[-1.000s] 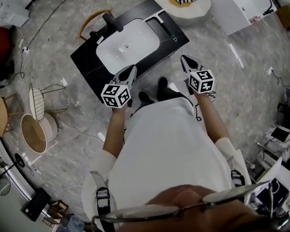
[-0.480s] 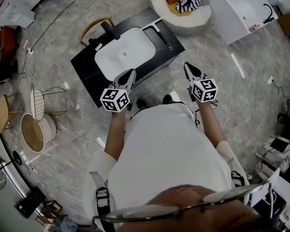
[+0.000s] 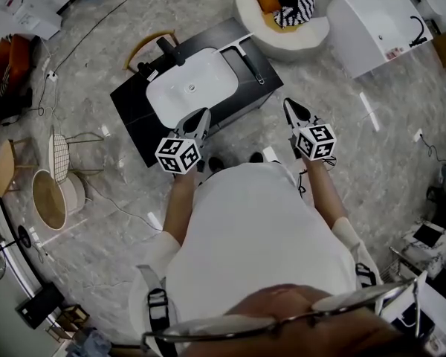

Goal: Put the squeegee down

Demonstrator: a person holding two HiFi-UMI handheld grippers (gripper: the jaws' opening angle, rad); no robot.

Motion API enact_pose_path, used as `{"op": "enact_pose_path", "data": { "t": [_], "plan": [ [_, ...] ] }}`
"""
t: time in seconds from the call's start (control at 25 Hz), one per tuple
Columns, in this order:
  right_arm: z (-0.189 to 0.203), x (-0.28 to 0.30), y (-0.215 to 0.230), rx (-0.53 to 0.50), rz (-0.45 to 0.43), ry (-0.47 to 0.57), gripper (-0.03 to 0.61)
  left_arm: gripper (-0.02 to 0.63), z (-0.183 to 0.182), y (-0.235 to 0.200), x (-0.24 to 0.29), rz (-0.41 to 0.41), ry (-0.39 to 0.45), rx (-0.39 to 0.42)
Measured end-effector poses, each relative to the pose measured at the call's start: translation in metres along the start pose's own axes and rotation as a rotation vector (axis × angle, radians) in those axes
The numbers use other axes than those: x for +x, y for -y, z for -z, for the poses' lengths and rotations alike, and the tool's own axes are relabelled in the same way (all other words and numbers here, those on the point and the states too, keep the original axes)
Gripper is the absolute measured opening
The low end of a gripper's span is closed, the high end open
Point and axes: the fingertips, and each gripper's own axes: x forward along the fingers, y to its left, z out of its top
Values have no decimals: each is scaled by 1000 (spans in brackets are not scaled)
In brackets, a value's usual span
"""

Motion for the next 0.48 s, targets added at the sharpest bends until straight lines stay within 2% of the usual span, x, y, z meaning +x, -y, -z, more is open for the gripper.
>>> {"op": "enact_pose_path", "data": {
  "t": [0.48],
  "plan": [
    [-3,-3,14,15,10,5,5,5,-2,3,6,2,11,-11]
  ]
}}
